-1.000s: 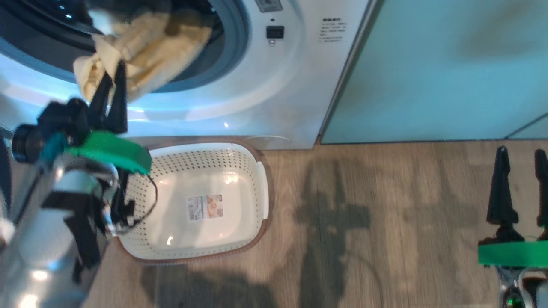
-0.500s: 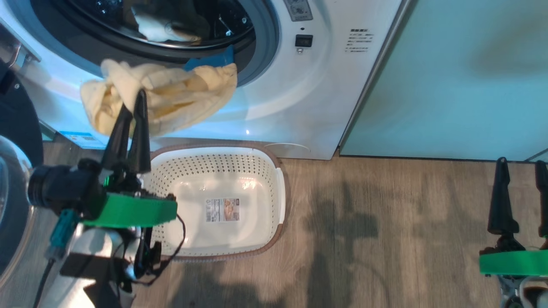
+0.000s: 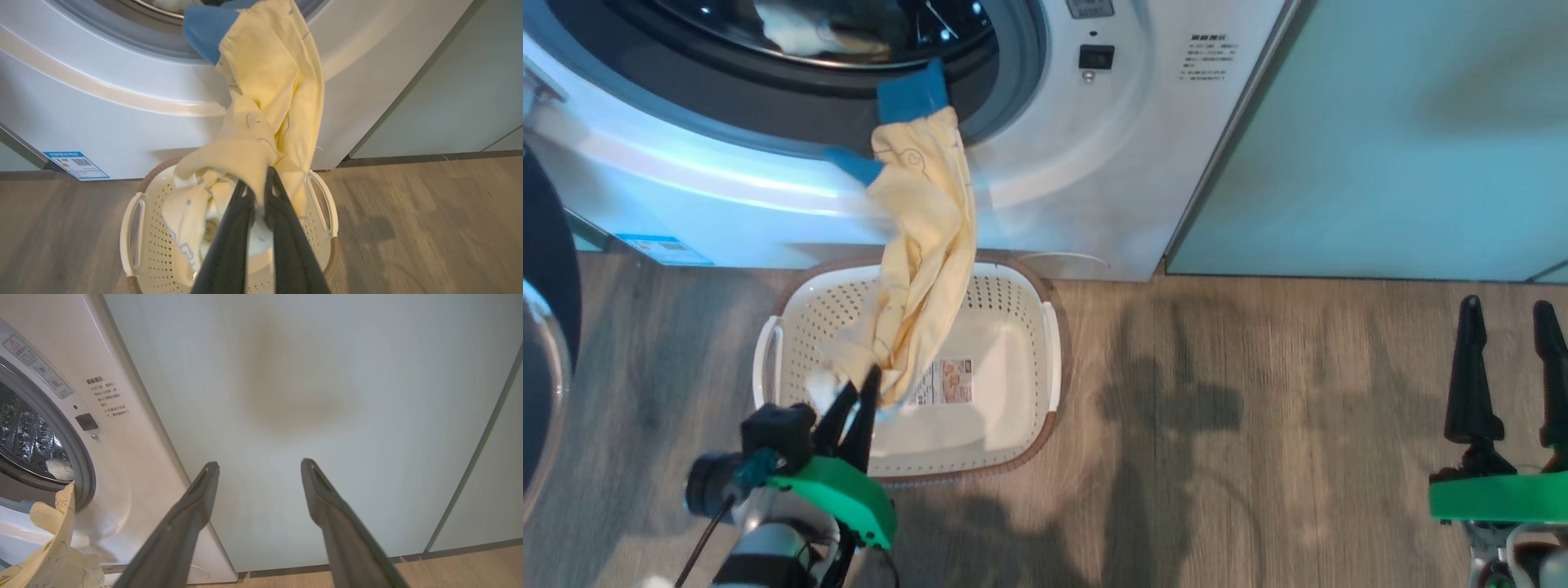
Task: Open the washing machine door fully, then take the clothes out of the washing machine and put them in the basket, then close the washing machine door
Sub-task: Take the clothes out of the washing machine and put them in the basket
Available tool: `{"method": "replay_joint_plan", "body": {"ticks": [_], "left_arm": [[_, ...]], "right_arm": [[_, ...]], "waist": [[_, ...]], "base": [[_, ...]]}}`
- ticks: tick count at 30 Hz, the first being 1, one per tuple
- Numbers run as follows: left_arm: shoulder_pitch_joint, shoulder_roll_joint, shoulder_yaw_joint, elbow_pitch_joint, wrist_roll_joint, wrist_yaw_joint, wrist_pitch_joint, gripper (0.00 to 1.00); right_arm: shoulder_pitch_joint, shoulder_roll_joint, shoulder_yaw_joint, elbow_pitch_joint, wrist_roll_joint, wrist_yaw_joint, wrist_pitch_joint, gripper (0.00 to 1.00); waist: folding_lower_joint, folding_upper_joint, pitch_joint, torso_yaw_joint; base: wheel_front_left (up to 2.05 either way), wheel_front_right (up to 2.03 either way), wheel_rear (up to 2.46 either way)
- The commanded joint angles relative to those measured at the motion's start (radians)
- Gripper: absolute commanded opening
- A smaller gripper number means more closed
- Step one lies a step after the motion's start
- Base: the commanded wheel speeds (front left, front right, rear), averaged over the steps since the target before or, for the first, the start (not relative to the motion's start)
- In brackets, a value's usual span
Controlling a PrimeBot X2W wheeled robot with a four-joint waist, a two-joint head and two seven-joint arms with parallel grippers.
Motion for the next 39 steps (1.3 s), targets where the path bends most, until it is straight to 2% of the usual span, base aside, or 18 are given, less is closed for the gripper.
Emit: {"method": "replay_joint_plan", "body": {"ticks": [1, 3, 12, 22, 25, 26, 27, 28, 39], "left_arm": [[-0.067, 0.004, 0.013, 0.053, -0.018, -0.026, 0.003, 0.00], [-0.080, 0.000, 0.005, 0.093, -0.025, -0.038, 0.008, 0.00], [-0.292, -0.006, -0.031, 0.438, -0.051, -0.091, 0.018, 0.00], [-0.551, 0.010, -0.026, 0.812, -0.097, -0.111, 0.022, 0.00], [-0.594, 0.012, -0.018, 0.874, -0.109, -0.111, 0.012, 0.00], [-0.606, 0.012, -0.016, 0.889, -0.111, -0.110, 0.006, 0.09], [-0.616, 0.012, -0.017, 0.902, -0.110, -0.110, 0.001, 0.75], [-0.626, 0.013, -0.018, 0.912, -0.109, -0.110, -0.004, 1.00], [-0.648, -0.003, -0.025, 0.946, -0.101, -0.107, -0.027, 1.00]], "right_arm": [[-0.025, -0.018, 0.025, -0.028, 0.009, -0.003, -0.007, 1.00], [-0.030, -0.018, 0.027, -0.029, 0.011, -0.003, -0.007, 1.00], [-0.084, -0.018, 0.032, -0.037, 0.045, -0.003, -0.007, 1.00], [-0.143, -0.018, 0.045, -0.044, 0.092, -0.003, -0.007, 1.00], [-0.154, -0.018, 0.048, -0.046, 0.100, -0.003, -0.007, 1.00], [-0.156, -0.018, 0.048, -0.046, 0.102, -0.003, -0.007, 1.00], [-0.158, -0.018, 0.047, -0.047, 0.103, -0.003, -0.007, 1.00], [-0.160, -0.018, 0.046, -0.046, 0.104, -0.003, -0.007, 1.00], [-0.168, -0.018, 0.034, -0.049, 0.093, -0.003, -0.007, 1.00]], "waist": [[0.0000, -0.0001, 0.020, -0.008], [0.0000, -0.0001, 0.027, -0.012], [0.0000, -0.0001, 0.141, -0.068], [0.0000, -0.0001, 0.281, -0.151], [0.0000, -0.0001, 0.302, -0.163], [0.0000, -0.0001, 0.307, -0.165], [0.0000, -0.0001, 0.311, -0.166], [0.0000, -0.0001, 0.313, -0.166], [0.0000, -0.0001, 0.301, -0.135]], "base": [[0.00, 0.00, 0.00], [0.00, 0.00, 0.00], [0.00, 0.00, 0.00], [0.00, 0.00, 0.00], [0.00, 0.00, 0.00], [0.00, 0.00, 0.00], [0.00, 0.00, 0.00], [0.00, 0.00, 0.00], [0.00, 0.00, 0.00]]}}
